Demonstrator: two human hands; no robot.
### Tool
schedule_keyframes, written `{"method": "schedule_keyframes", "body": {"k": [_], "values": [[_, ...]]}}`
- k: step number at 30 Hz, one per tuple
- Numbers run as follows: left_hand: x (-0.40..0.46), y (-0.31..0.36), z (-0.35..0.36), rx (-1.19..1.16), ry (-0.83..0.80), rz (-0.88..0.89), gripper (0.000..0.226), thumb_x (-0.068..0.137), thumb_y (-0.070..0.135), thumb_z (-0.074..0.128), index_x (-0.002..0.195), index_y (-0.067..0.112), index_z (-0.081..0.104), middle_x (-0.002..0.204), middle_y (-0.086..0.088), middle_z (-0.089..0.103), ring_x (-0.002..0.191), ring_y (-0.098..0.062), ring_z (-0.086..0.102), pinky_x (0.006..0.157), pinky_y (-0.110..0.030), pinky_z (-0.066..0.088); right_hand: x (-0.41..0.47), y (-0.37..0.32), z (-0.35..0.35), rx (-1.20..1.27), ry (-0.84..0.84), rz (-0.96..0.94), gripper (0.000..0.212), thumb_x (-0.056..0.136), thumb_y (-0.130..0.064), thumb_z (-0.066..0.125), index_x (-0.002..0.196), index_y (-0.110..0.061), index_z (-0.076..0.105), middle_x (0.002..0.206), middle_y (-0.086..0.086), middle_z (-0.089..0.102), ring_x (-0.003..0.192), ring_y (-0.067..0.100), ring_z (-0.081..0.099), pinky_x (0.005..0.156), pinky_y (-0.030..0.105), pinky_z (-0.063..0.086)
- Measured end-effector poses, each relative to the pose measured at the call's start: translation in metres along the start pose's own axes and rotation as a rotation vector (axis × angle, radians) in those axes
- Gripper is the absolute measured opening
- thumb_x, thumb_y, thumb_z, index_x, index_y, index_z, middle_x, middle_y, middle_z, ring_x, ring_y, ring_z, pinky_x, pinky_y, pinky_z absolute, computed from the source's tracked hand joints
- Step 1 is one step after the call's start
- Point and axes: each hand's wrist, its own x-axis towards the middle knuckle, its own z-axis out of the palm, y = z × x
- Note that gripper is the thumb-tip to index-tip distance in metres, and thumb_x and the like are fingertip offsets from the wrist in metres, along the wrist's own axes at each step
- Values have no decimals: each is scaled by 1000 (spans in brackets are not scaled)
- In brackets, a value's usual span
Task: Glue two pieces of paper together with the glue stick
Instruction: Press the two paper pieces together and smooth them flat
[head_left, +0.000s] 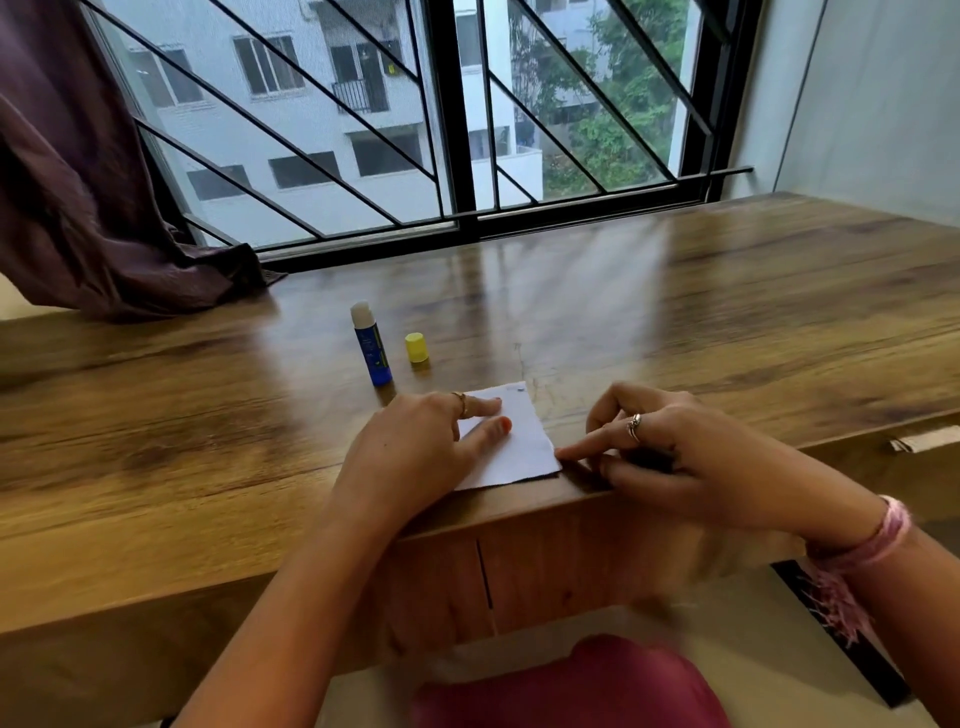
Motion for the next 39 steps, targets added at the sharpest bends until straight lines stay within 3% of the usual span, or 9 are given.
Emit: {"method": "schedule_keyframes", "body": {"k": [3, 9, 14, 17, 21, 25, 30, 34, 39], "values": [[3, -1, -2, -13, 22, 16, 36, 90, 55, 50, 122, 41, 60, 67, 18, 45, 68, -6, 53, 59, -25, 40, 4, -2, 3, 4, -27, -21, 34, 85, -35, 52, 114, -49, 63, 101, -25, 50, 85, 2, 55, 71, 12, 38], [-21, 7, -5, -183, 236, 189, 29, 91, 40, 55, 111, 24, 68, 45, 14, 39, 45, 0, 48, 46, -8, 34, 11, 1, -9, 132, -68, -55, 31, 88, -26, 56, 116, -35, 65, 100, -20, 58, 86, 10, 63, 73, 15, 45], [-52, 15, 0, -128, 184, 341, 33, 88, 49, 49, 100, 28, 71, 43, 20, 27, 37, 1, 36, 46, -10, 25, 20, 2, -11, 130, -108, -89, 33, 95, -14, 50, 120, -31, 63, 98, -7, 58, 92, 10, 62, 83, 23, 48], [-59, 19, 3, -62, 185, 370, 34, 87, 49, 50, 101, 28, 72, 48, 22, 18, 42, 2, 31, 46, -9, 22, 23, -1, -5, 117, -123, -107, 36, 96, -10, 48, 121, -31, 63, 97, -4, 55, 89, 10, 60, 81, 15, 44], [-63, 22, 4, -44, 211, 374, 36, 86, 49, 52, 103, 25, 73, 51, 12, 55, 46, 5, 33, 49, -3, 18, 22, -1, -4, 90, -125, -121, 42, 95, -4, 49, 121, -34, 63, 96, -3, 54, 88, 7, 58, 80, 12, 41], [-63, 24, 5, -25, 171, 360, 38, 86, 52, 52, 103, 26, 73, 73, 11, 72, 50, -3, 57, 52, -2, 23, 22, 0, -3, 50, -119, -135, 40, 96, -9, 48, 120, -37, 63, 96, -1, 54, 87, 8, 57, 81, 19, 44], [-62, 25, 6, 3, 165, 335, 39, 85, 56, 51, 103, 29, 73, 81, 13, 74, 57, -5, 64, 51, -11, 36, 24, 0, -3, 22, -143, -120, 39, 94, -19, 44, 120, -43, 61, 96, -6, 53, 88, 6, 55, 80, 12, 38], [-61, 26, 5, 7, 165, 341, 39, 85, 56, 50, 103, 30, 72, 59, 15, 65, 45, 1, 49, 48, -3, 23, 26, -1, -4, 35, -149, -126, 41, 95, -11, 49, 117, -43, 62, 92, -6, 53, 86, 3, 54, 77, 10, 37], [-61, 24, 5, 1, 157, 356, 41, 86, 58, 47, 107, 31, 70, 55, 15, 63, 44, 2, 47, 48, -4, 25, 36, 5, -5, -6, -136, -76, 45, 93, -7, 48, 119, -42, 62, 87, -14, 47, 82, -5, 51, 74, 7, 36]]}}
